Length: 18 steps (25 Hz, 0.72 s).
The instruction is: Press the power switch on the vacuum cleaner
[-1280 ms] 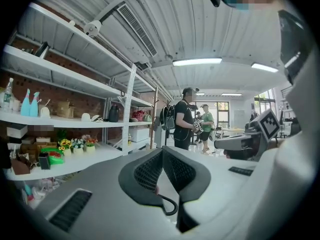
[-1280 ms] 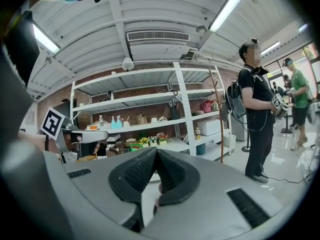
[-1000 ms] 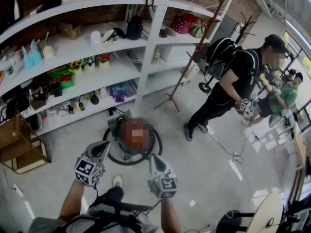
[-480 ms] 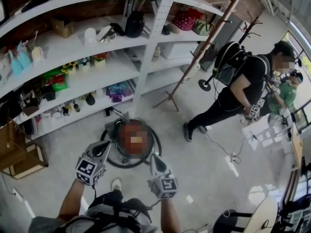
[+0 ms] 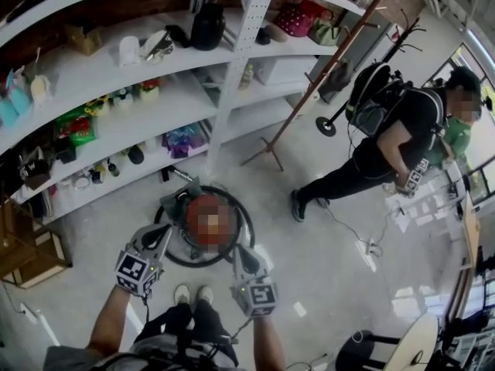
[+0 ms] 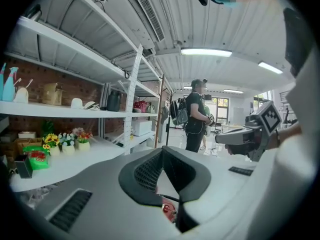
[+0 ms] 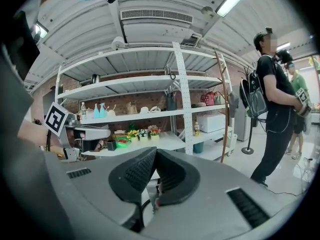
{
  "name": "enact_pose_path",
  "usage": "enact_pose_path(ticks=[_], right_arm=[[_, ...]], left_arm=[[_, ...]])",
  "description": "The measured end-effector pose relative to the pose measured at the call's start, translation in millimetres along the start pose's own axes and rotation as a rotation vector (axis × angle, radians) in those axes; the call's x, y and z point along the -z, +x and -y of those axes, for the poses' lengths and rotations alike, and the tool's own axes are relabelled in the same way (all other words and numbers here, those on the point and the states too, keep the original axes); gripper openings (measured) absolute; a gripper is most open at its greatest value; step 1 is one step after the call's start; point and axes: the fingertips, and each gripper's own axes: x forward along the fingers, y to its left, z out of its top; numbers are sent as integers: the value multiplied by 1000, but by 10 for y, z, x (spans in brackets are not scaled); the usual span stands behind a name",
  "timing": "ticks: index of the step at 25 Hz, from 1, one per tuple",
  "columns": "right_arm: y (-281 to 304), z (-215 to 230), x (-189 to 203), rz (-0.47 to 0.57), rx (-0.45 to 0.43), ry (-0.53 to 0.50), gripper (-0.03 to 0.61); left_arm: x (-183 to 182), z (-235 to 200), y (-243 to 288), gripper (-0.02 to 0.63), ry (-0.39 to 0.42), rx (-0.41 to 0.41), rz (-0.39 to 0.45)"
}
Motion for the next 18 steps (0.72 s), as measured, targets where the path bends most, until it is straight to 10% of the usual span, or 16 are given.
enact_pose_path(ticks=[18], right_arm=[[735,461,1079,-107,-106,0,12]], left_arm=[[1134,-7,684,9,-3,-11,-122]])
